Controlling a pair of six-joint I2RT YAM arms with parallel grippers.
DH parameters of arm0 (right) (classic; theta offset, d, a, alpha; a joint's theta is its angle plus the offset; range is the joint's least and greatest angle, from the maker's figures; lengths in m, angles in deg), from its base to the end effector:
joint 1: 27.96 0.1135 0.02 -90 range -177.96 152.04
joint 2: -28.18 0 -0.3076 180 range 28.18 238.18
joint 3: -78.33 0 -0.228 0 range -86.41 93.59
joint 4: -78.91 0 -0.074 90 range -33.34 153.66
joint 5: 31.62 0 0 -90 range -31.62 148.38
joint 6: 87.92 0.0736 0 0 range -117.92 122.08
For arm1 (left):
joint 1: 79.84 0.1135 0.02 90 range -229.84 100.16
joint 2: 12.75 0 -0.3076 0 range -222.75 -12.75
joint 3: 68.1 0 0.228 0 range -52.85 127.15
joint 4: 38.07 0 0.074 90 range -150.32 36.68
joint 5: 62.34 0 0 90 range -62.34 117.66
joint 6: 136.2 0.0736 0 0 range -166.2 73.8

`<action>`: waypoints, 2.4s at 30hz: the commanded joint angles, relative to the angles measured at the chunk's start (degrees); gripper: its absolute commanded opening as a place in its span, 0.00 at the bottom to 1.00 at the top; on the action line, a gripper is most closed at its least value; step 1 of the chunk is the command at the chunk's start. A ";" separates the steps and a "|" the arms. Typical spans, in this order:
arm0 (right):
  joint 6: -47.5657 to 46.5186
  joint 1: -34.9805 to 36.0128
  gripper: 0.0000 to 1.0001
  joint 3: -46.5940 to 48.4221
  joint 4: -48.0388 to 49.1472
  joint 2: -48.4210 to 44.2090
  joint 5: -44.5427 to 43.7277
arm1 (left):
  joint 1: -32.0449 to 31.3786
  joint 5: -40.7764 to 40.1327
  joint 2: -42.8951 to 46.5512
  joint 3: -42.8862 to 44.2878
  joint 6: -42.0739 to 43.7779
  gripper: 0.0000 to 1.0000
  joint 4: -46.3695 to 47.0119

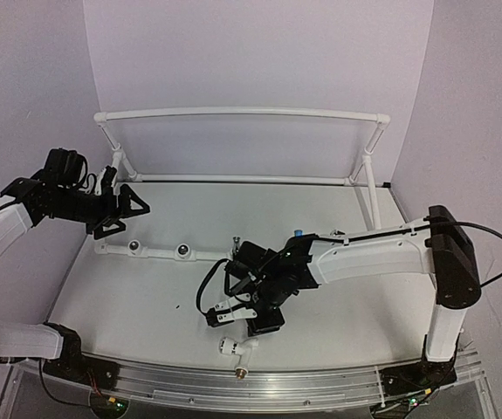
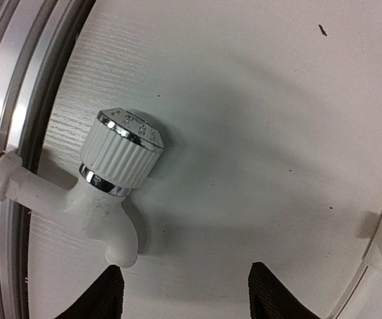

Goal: Install the water faucets

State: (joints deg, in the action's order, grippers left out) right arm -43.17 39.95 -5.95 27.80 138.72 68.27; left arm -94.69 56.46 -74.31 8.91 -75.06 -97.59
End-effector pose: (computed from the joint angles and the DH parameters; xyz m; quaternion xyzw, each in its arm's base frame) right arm 0.1418 0.3829 0.2095 -0.8232 0.5217 0.1235 0.1871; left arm 0.1773 -0.0837 0.3484 -0.0125 0.8970 -0.3532 0.2655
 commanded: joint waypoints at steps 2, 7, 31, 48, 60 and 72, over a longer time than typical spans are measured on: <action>0.82 1.35 0.61 -0.23 1.68 1.84 -2.71 | -0.16 -0.60 0.27 2.83 0.09 1.00 1.73; 1.97 2.75 0.59 -0.79 0.71 2.36 -2.09 | -0.15 -0.91 0.00 2.70 0.24 1.00 2.07; 4.13 3.81 0.38 -3.28 0.53 5.14 -3.41 | -0.18 -1.08 0.50 2.67 0.39 1.00 2.46; 7.27 -8.15 0.03 8.01 -1.28 -6.25 17.69 | -0.13 8.89 0.02 4.31 4.97 1.00 3.30; 9.21 -13.60 0.02 14.63 -1.70 -14.46 21.06 | -0.25 35.65 -0.05 5.63 5.06 1.00 9.66; 9.00 -13.66 0.03 21.35 -2.20 -10.84 22.93 | -2.79 40.93 -1.31 7.94 4.85 0.98 6.89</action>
State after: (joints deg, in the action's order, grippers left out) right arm -35.13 26.32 11.41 25.20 126.77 88.66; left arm -95.75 95.27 -75.02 13.46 -71.81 -89.39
